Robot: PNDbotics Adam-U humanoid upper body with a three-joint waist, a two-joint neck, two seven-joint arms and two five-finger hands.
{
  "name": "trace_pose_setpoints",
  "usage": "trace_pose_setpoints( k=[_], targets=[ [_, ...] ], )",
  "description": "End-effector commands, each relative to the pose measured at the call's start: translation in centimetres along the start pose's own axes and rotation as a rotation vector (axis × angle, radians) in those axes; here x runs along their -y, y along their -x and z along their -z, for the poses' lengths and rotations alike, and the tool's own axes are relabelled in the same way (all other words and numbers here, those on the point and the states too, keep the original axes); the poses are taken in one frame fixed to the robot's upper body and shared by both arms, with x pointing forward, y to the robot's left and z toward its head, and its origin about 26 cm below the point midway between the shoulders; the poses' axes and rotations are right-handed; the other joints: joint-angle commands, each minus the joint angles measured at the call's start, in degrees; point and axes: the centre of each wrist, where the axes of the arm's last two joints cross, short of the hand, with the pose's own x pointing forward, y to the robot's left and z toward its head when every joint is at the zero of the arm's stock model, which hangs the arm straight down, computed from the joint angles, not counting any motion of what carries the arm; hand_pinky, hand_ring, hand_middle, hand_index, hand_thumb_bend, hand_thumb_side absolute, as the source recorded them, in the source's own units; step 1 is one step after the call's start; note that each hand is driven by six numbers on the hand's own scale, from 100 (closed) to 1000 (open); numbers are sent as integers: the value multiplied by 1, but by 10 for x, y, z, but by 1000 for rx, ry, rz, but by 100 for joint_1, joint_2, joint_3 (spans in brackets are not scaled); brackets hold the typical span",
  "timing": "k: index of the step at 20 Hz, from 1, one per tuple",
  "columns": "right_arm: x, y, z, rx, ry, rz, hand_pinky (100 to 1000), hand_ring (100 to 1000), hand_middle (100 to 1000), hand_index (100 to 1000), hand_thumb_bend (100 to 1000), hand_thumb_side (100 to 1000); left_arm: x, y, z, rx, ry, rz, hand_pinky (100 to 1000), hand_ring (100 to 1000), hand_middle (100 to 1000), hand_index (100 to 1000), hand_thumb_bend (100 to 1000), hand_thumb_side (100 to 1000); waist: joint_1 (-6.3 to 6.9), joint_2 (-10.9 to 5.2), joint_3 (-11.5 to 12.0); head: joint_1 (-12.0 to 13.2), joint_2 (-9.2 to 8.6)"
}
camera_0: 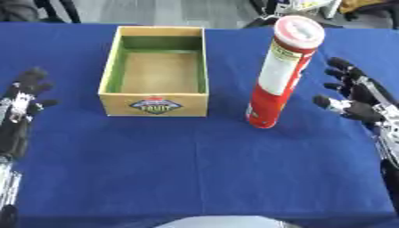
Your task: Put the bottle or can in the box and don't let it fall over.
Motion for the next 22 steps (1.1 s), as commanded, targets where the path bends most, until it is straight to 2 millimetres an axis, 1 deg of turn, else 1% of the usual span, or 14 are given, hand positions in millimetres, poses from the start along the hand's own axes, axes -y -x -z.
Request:
trace_pose_setpoints(
  k=[1, 22],
  targets=[
    [9, -8, 6, 22, -15, -29, 881, 993, 987, 996, 777, 354, -2, -8, 2, 30, 7, 13, 769, 898, 894, 944, 397, 798, 6, -69, 6, -26, 12],
    [-17, -16, 28, 62, -60, 9, 870, 970, 956, 993, 754, 366, 0, -7, 1, 25, 13, 3, 772, 899, 894, 945, 383, 805, 26, -77, 29, -59, 12]
  ],
)
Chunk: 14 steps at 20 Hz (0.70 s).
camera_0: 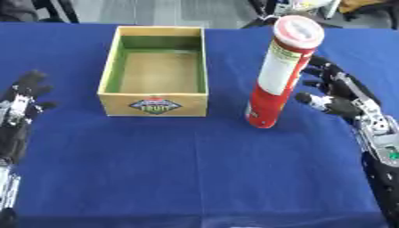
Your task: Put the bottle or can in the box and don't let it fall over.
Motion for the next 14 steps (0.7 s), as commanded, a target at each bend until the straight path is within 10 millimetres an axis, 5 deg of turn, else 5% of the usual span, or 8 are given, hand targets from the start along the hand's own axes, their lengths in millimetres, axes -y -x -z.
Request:
trace_pose_setpoints(
  k=[1, 14],
  targets=[
    [4, -10, 7, 31, 0, -19, 869, 969, 953, 993, 753, 368, -2, -8, 3, 28, 9, 11, 772, 899, 894, 945, 383, 805, 21, -76, 1, -18, 11],
    [-7, -17, 15, 66, -19, 1, 866, 966, 949, 992, 749, 380, -1, -8, 3, 29, 14, 10, 774, 901, 895, 946, 377, 809, 18, -58, 16, -39, 11]
  ],
)
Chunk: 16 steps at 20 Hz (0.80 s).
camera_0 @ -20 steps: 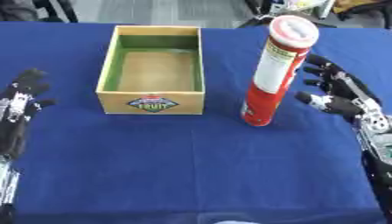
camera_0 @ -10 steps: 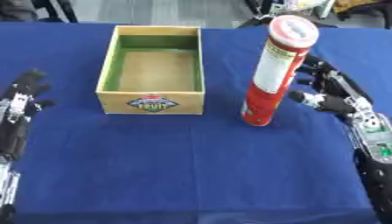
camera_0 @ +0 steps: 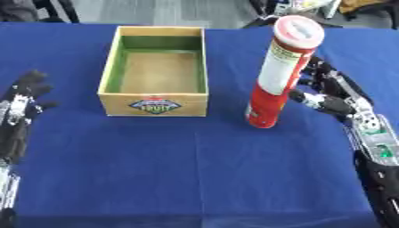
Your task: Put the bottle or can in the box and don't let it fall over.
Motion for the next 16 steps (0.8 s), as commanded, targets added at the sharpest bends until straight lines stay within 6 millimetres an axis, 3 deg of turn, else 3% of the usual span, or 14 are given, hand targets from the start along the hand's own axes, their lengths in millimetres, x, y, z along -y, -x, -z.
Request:
trace_pose_setpoints(
  k=[1, 16],
  targets=[
    [4, -13, 8, 42, -5, -22, 865, 965, 949, 992, 749, 382, -1, -7, 3, 28, 9, 10, 774, 901, 895, 946, 377, 809, 16, -58, 7, -34, 11],
    [-9, -22, 16, 82, -35, -1, 864, 963, 946, 992, 745, 395, 0, -7, 2, 27, 14, 6, 775, 902, 896, 946, 372, 812, 25, -58, 8, -62, 11]
  ],
)
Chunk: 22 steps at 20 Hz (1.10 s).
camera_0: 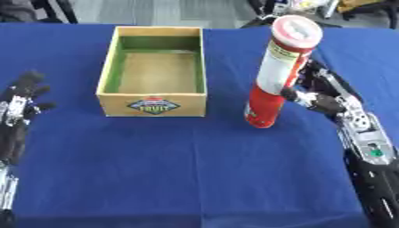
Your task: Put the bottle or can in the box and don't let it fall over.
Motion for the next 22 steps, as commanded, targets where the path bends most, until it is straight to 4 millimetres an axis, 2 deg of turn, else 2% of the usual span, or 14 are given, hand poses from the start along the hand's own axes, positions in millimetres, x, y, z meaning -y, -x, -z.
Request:
trace_pose_setpoints(
  k=[1, 22],
  targets=[
    [2, -14, 9, 47, -10, -20, 864, 963, 946, 992, 744, 395, 0, -7, 2, 25, 11, 7, 775, 902, 896, 946, 372, 812, 19, -58, 5, -21, 10],
    [-16, -13, 15, 72, -11, 70, 844, 950, 935, 982, 722, 402, 0, -7, 2, 28, 13, 4, 777, 904, 898, 947, 370, 812, 18, -58, 34, -52, 10]
  ],
)
